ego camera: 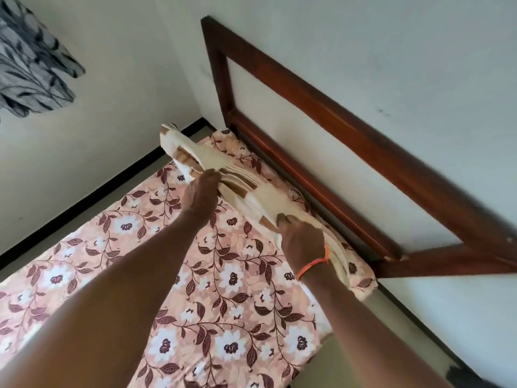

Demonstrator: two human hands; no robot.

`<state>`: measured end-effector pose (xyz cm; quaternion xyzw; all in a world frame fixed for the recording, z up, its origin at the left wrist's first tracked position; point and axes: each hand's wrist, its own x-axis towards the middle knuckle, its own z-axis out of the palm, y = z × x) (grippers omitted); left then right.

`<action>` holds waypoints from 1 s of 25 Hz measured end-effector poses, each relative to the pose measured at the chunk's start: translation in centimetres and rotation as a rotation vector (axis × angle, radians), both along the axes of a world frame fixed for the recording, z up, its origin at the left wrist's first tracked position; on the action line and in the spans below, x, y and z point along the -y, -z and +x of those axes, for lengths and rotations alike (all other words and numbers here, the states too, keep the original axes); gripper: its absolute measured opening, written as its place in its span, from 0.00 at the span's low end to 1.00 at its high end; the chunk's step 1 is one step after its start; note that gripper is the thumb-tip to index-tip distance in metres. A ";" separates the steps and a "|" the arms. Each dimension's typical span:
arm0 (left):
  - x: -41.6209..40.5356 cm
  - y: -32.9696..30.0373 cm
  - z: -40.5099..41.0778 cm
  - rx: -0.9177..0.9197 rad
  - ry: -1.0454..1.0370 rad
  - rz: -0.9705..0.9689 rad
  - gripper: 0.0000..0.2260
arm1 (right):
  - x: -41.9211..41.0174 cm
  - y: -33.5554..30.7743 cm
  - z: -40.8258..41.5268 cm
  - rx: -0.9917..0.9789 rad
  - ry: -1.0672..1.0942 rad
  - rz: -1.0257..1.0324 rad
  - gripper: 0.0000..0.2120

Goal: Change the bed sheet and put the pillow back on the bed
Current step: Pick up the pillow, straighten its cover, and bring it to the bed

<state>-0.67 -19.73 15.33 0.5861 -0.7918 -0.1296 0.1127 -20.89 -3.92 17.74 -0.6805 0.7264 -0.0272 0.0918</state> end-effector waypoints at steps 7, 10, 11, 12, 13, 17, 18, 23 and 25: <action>-3.4 15.3 2.5 -0.244 -0.324 0.645 0.22 | -2.2 18.0 7.4 0.108 -0.108 0.422 0.18; -4.9 19.7 3.0 -0.403 -0.568 0.655 0.25 | -4.1 22.6 9.9 0.128 -0.111 0.402 0.23; -5.2 20.7 3.2 -0.419 -0.630 0.600 0.22 | -4.5 23.2 10.2 0.105 -0.136 0.395 0.27; -5.6 21.3 3.4 -0.402 -0.667 0.556 0.21 | -4.8 23.9 10.3 0.075 -0.149 0.391 0.31; -6.5 22.6 3.8 -0.416 -0.720 0.575 0.25 | -5.0 24.4 10.3 0.053 -0.143 0.365 0.34; -8.1 21.7 2.1 -0.836 -0.823 0.719 0.31 | -5.8 26.5 8.1 -0.052 -0.174 0.148 0.49; -6.9 21.3 1.5 -0.871 -0.780 0.679 0.29 | -5.9 27.1 7.6 -0.078 -0.169 0.158 0.53; -2.1 20.3 -0.3 -0.605 -0.340 0.555 0.46 | -5.1 28.5 9.4 -0.130 -0.023 0.216 0.50; -3.2 19.4 1.3 -0.584 -0.292 0.598 0.48 | -5.0 28.5 10.6 -0.179 0.011 0.244 0.49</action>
